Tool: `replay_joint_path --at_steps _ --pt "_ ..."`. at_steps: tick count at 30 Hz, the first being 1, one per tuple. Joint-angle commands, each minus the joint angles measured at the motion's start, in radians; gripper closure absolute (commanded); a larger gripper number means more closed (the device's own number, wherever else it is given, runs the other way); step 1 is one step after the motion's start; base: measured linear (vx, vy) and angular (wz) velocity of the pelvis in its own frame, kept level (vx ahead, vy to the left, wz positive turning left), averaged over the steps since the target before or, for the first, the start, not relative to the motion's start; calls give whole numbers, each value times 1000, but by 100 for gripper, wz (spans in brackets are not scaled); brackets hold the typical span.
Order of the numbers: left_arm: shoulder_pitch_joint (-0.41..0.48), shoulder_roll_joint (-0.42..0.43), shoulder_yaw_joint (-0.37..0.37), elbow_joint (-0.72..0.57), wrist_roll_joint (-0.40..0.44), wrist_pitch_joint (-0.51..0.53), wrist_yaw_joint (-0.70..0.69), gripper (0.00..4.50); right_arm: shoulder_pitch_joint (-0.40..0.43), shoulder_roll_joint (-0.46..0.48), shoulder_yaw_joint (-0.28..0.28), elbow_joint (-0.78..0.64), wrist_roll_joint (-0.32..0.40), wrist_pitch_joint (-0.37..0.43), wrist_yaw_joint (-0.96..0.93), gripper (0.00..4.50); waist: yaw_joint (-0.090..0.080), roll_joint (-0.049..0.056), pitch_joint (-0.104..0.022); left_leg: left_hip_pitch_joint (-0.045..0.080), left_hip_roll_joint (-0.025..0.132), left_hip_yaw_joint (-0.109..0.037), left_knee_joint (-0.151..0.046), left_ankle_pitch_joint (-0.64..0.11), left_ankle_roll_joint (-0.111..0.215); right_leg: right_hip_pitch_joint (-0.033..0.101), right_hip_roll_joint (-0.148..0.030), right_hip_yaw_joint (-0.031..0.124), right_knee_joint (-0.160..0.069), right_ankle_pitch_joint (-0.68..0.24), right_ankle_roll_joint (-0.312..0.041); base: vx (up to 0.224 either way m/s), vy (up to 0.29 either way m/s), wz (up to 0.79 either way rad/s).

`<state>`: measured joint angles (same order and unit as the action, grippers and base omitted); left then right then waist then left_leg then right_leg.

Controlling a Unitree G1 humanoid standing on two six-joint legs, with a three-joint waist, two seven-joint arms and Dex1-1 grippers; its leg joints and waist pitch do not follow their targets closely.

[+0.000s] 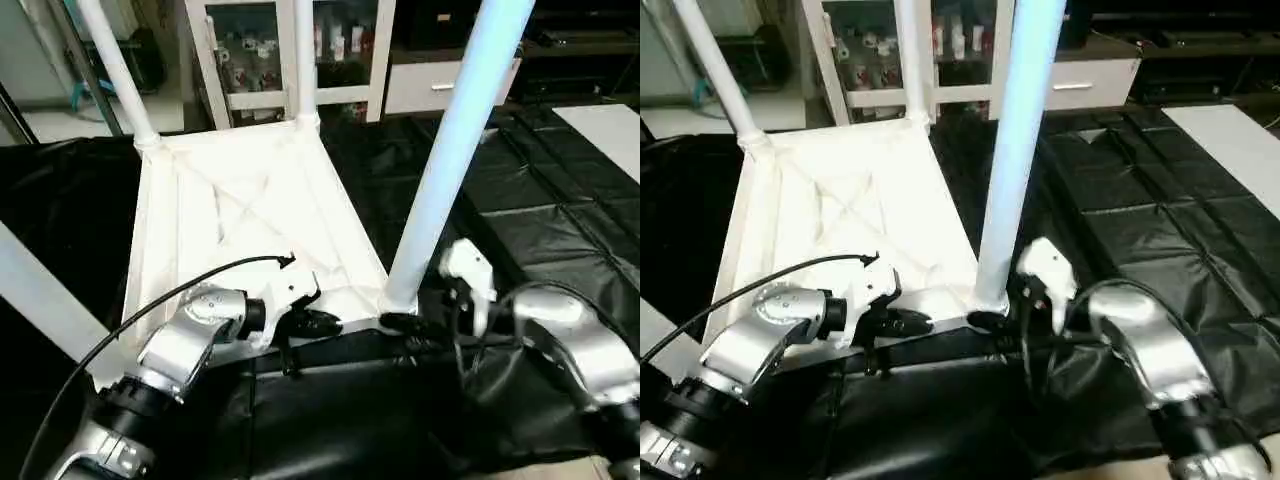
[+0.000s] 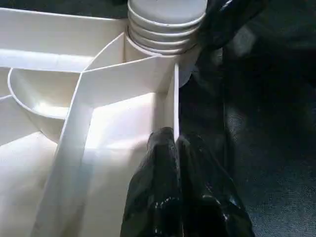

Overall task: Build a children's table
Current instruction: Rotate leg to tighten

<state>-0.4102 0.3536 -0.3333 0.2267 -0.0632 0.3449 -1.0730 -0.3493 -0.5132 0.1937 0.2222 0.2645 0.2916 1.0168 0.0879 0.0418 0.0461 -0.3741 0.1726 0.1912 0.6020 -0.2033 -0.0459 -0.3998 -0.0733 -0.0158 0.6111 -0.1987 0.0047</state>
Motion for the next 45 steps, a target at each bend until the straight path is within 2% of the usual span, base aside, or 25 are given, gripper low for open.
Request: replay_joint_path --at_steps 1,5,6,12,16,19,21,22,24,26,28,29,30,31,33,34,35,36,37,38,39,40,42,43,45 --pt "0 15 -21 0 6 21 -25 450 -20 6 9 32 -9 -20 21 71 -1 -18 -60 15 53 -20 -69 -124 78 39 -62 27 -63 -95 -258 0 0 0" --pt "6 24 -23 -9 0 27 -30 450 -29 10 27 60 -23 -31 50 108 1 -16 -62 13 52 -20 -68 -111 87 42 -62 25 -59 -58 -265 0 0 0" --pt "8 26 -24 -9 -1 27 -31 450 -31 10 30 66 -25 -34 52 117 2 -12 -61 13 52 -20 -68 -115 86 42 -62 25 -59 -60 -267 0 0 0" --pt "11 32 -20 -5 -5 32 -31 450 -33 4 35 83 -30 -42 72 164 2 -14 -61 14 53 -20 -68 -124 82 43 -63 26 -60 -72 -268 0 0 0" --pt "17 36 -15 -14 -9 38 -29 450 -37 4 31 106 -35 -55 90 178 2 -15 -63 13 52 -19 -65 -110 89 44 -63 25 -57 -48 -276 0 0 0" --pt "27 37 -13 -25 -16 46 -24 450 -31 8 25 113 -37 -61 91 178 4 -9 -64 14 53 -20 -65 -110 91 44 -62 24 -56 -36 -280 0 0 0" --pt "28 38 -13 -27 -17 47 -25 450 -30 9 24 113 -36 -60 91 178 4 -10 -64 14 53 -20 -66 -111 91 45 -61 24 -55 -32 -283 0 0 0" --pt "28 37 -11 -29 -22 53 -25 450 -29 15 21 115 -33 -58 88 178 5 -4 -64 15 53 -21 -65 -112 89 44 -62 23 -55 -32 -284 0 0 0" --pt "25 32 -5 -24 -28 56 -22 450 -31 33 14 129 -31 -64 69 178 2 -6 -63 13 51 -20 -66 -121 85 45 -61 23 -56 -28 -288 0 0 0" --pt "12 5 14 4 -34 56 8 450 -60 113 -36 211 -55 -81 -105 178 -3 -7 -60 12 50 -20 -69 -143 74 42 -62 24 -61 -69 -285 0 0 0" --pt "8 -4 19 13 -35 56 21 450 -69 135 -51 232 -59 -77 -156 179 -14 -7 -58 8 48 -26 -77 -186 41 49 -63 21 -66 -150 -267 0 0 0" --pt "-8 -31 31 48 -30 46 63 450 -86 184 -75 270 -71 -78 -268 180 -21 -6 -55 12 48 -26 -81 -211 23 45 -63 22 -71 -188 -250 0 0 0" --pt "-24 -52 36 80 -18 35 102 450 -98 215 -89 291 -80 -78 -342 180 -33 1 -53 16 45 -25 -82 -245 3 39 -62 23 -77 -228 -244 0 0 0" --pt "-38 -71 37 108 -7 25 133 450 -108 244 -101 310 -87 -77 -408 180 -42 -1 -54 16 43 -29 -85 -268 -16 41 -60 21 -79 -270 -228 0 0 0" --pt "-65 -110 42 157 14 13 204 450 -128 291 -119 345 -101 -79 -521 180 -47 -2 -54 21 43 -30 -86 -292 -27 37 -62 23 -85 -306 -209 0 0 0" --pt "-67 -113 43 161 16 12 210 450 -130 295 -120 348 -102 -80 -530 180 -49 -3 -52 21 43 -28 -85 -298 -26 35 -62 24 -88 -313 -207 0 0 0" --pt "-91 -152 51 200 28 7 275 450 -149 335 -132 386 -120 -82 -626 180 -48 0 -54 24 44 -27 -84 -303 -26 32 -62 25 -89 -317 -203 0 0 0" --pt "-110 -181 62 228 36 0 323 450 -164 363 -137 417 -129 -84 -676 180 -50 3 -53 21 42 -27 -85 -298 -26 31 -62 25 -90 -311 -203 0 0 0" --pt "-110 -181 62 228 36 0 323 450 -164 363 -137 417 -129 -84 -676 180 -51 0 -54 21 41 -28 -86 -297 -27 32 -60 24 -90 -308 -202 0 0 0" --pt "-140 -223 77 272 45 -5 393 450 -190 406 -143 462 -141 -93 -755 181 -49 2 -56 22 42 -28 -85 -295 -26 32 -60 24 -89 -299 -203 0 0 0" --pt "-148 -235 81 284 48 -8 413 450 -197 419 -147 475 -144 -96 -781 181 -52 7 -55 24 40 -24 -84 -295 -24 26 -58 25 -92 -286 -208 0 0 0" --pt "-183 -276 97 340 65 -23 501 450 -228 463 -168 527 -146 -102 -881 181 -51 12 -56 21 39 -25 -83 -288 -23 30 -60 25 -90 -275 -208 0 0 0" --pt "-205 -299 103 381 79 -41 556 450 -246 489 -183 559 -149 -107 -945 181 -47 9 -57 28 38 -23 -82 -289 -18 25 -59 25 -94 -276 -208 0 0 0" --pt "-225 -313 104 417 96 -64 604 450 -260 505 -192 583 -158 -113 -1011 181 -42 7 -58 27 38 -22 -81 -282 -7 27 -60 26 -93 -268 -206 0 0 0" --pt "-238 -323 109 440 105 -75 640 450 -270 516 -195 598 -167 -119 -1059 181 -38 11 -60 25 38 -22 -81 -264 -2 27 -60 25 -91 -263 -196 0 0 0"
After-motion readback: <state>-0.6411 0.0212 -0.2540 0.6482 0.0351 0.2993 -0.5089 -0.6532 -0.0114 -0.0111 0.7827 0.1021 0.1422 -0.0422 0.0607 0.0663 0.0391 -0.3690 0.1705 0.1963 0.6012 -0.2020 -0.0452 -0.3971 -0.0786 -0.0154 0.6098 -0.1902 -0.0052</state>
